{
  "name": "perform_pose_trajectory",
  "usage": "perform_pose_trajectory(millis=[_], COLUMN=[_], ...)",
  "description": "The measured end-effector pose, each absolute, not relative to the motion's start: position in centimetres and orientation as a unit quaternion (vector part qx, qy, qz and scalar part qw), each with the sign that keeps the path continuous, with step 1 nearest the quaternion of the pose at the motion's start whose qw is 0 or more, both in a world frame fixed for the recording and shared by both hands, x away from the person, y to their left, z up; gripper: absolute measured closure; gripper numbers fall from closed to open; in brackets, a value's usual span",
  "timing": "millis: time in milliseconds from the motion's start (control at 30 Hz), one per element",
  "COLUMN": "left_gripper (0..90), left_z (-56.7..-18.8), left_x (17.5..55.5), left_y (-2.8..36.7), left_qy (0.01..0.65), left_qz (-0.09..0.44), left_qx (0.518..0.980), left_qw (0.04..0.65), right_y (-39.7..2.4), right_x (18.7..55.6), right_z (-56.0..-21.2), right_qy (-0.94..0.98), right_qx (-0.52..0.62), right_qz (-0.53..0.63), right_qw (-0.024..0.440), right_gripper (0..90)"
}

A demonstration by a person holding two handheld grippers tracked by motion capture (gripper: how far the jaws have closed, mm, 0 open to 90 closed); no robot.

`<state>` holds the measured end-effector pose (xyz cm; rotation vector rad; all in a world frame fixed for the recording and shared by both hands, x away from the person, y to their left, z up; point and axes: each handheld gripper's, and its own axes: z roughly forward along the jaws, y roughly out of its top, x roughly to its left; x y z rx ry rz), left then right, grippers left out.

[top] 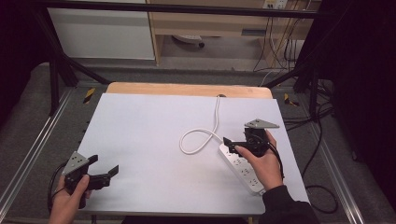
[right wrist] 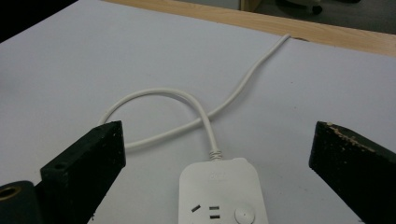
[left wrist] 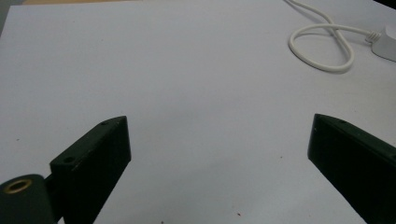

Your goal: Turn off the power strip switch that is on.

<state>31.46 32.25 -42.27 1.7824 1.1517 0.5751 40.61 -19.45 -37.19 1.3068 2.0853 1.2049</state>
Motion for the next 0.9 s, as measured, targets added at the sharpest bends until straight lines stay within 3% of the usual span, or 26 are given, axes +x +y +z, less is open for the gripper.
perform_pose_trajectory(millis=[900], left_gripper=[5.7], left_z=[-42.2], left_x=[31.4], left_y=[32.4], left_qy=[0.469], left_qz=[0.236], left_qx=[0.719], left_qw=[0.456], right_y=[-21.9], right_x=[39.3], right_z=[-34.2], right_qy=[0.711], right_qx=[0.452], right_qz=[0.47], right_qw=[0.263], right_gripper=[1.9])
